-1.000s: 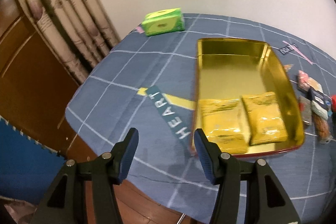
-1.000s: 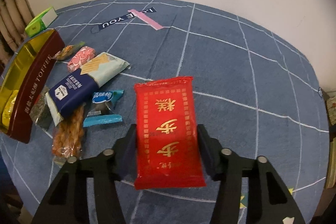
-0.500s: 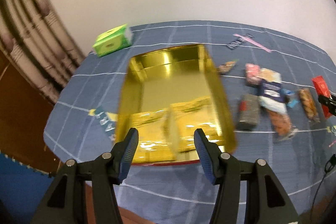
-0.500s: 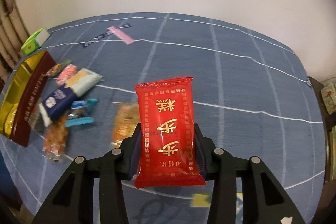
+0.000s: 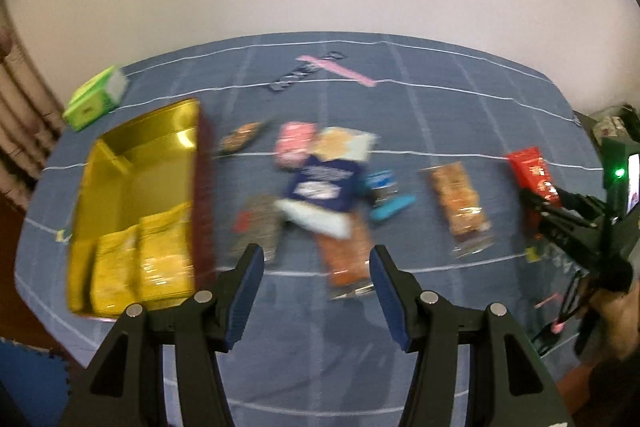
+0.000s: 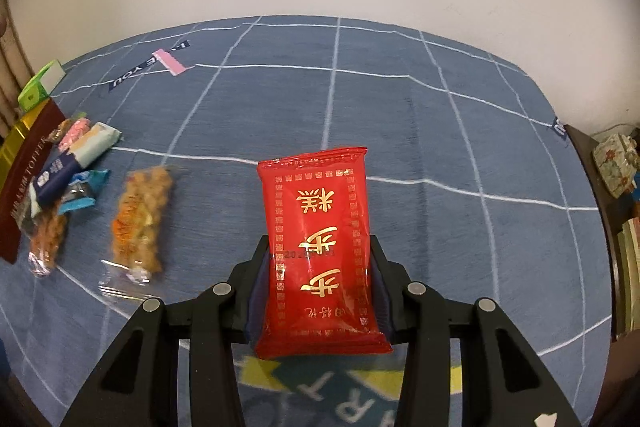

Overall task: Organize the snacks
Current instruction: 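Grasp the clear bag of orange snack with the left gripper while the right holds the red packet, then carry the clear snack bag over the gold tin with the left gripper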

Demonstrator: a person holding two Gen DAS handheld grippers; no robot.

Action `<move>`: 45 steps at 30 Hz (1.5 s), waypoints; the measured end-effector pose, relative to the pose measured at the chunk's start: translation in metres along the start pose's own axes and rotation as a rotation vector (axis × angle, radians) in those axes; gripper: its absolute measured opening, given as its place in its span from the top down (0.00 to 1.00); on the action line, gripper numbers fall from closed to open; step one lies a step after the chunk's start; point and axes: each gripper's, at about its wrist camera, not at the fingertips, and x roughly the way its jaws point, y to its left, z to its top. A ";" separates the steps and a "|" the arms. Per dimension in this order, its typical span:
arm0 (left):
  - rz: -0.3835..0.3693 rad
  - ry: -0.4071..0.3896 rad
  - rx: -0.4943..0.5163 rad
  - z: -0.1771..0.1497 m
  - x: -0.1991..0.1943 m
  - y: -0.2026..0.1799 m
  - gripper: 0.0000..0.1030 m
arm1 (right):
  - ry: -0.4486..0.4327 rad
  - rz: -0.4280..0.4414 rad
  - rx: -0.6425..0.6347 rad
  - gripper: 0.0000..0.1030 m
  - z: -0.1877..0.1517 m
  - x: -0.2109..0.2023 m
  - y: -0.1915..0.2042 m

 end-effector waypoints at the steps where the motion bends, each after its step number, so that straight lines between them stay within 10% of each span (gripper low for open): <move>1: -0.011 0.002 0.005 0.002 0.003 -0.010 0.45 | 0.000 -0.006 0.007 0.61 0.000 0.002 -0.007; 36: -0.108 0.176 -0.061 0.038 0.107 -0.107 0.38 | -0.083 0.037 0.026 0.60 -0.007 0.010 -0.039; 45: -0.129 0.155 -0.006 0.035 0.106 -0.105 0.63 | -0.084 0.035 0.025 0.60 -0.007 0.010 -0.038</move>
